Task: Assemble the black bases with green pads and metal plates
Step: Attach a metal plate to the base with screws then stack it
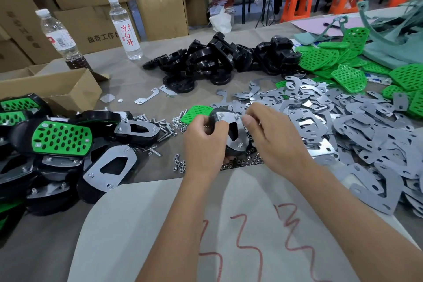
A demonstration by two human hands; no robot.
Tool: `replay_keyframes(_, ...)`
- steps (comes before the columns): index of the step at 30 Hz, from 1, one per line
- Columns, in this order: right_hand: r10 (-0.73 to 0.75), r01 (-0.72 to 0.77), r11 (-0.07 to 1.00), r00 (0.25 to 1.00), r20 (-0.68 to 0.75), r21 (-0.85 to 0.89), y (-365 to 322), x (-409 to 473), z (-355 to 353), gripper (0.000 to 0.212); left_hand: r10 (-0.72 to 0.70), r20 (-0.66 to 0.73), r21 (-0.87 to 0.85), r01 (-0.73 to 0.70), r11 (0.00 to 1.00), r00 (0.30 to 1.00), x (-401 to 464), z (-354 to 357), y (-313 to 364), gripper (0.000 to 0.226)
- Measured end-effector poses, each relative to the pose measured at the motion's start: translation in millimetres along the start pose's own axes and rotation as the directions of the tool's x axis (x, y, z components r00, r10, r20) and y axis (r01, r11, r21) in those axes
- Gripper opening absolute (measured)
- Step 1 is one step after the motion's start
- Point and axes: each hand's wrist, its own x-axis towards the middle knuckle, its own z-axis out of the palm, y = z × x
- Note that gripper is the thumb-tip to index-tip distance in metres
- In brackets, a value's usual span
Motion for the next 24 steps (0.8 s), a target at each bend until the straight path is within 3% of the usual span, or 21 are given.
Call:
replay_keyframes(4,0.031,-0.026,0.998,0.995,0.098,-0.054,11.1,3.1,-3.0,0.005,0.067,0.1,0.011,-0.068,0.998,0.993,-3.5,1.0,0.7,0.033)
replay_keyframes(10,-0.035,0.052,0.995,0.98,0.194,-0.084,9.9,4.3,-8.0,0.009,0.063,0.149,-0.005,-0.063,0.998,0.987,-3.0,-2.1,1.7,0.032)
replay_keyframes(15,-0.029,0.065,0.982,0.98,0.198,-0.176,4.9,2.3,-7.2,0.033,0.073,0.201,0.044,-0.084,0.996,0.977,-3.0,-3.8,-0.3,0.043)
replay_keyframes(20,-0.029,0.039,0.987,0.998,0.061,-0.157,5.3,-2.2,-7.5,0.026,0.039,0.222,0.03,-0.046,0.998,0.974,-5.0,-3.7,1.5,0.044)
replay_keyframes(24,-0.093,0.103,0.993,0.982,0.163,-0.056,8.6,-3.0,-10.9,0.014,0.029,0.205,-0.004,-0.029,1.0,0.978,-4.1,-4.2,0.0,0.038)
